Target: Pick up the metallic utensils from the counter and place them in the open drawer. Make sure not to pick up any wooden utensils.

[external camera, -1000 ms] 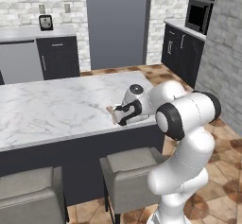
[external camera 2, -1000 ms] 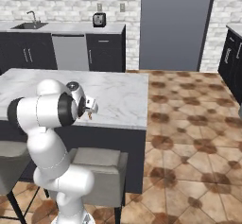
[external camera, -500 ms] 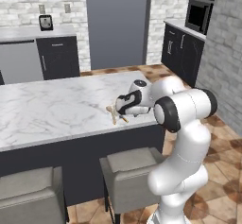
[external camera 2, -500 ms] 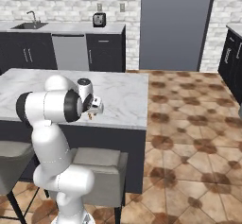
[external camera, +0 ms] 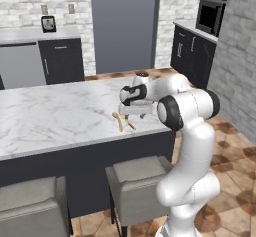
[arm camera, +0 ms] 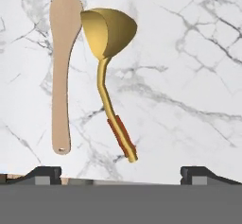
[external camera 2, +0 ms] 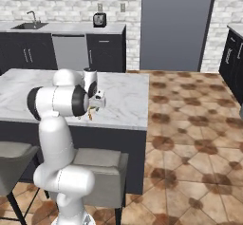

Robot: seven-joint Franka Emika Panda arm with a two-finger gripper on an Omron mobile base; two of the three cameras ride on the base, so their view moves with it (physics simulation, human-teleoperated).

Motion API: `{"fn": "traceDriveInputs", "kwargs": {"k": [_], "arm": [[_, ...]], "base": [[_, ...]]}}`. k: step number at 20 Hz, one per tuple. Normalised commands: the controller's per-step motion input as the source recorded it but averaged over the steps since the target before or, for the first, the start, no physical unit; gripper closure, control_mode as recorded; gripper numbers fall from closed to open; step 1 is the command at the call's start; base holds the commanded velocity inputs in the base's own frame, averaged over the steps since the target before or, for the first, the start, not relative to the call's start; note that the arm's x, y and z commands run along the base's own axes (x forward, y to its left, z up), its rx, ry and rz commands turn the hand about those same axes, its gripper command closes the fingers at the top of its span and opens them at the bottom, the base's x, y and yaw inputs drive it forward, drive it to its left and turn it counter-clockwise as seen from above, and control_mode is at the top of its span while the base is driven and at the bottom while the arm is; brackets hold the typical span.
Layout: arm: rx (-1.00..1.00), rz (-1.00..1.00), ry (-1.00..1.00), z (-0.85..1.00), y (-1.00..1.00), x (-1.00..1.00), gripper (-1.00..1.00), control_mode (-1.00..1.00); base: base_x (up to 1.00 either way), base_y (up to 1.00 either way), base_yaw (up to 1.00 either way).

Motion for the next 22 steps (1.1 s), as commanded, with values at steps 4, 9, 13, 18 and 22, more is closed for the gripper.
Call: {"fn": "traceDriveInputs", "kwargs": {"k": [4, 9, 13, 18, 22], "arm": [[-0.03, 0.00, 0.00, -0.24, 0.06, 0.04, -1.00, -1.00], [-0.11, 0.00, 0.00, -0.28, 0.14, 0.10, -1.00, -1.00], [-0.07, 0.00, 0.00, -0.28, 0.09, 0.08, -1.00, -1.00], [0.00, 0.00, 0.03, -0.13, 0.00, 0.06, -1.00, -1.00], [0.00, 0.00, 0.02, -0.29, 0.00, 0.10, -1.00, -1.00]], "base": [[0.00, 0.00, 0.00], [0.00, 0.00, 0.00], [0.00, 0.00, 0.00], [0.00, 0.00, 0.00], [0.00, 0.00, 0.00]]}}
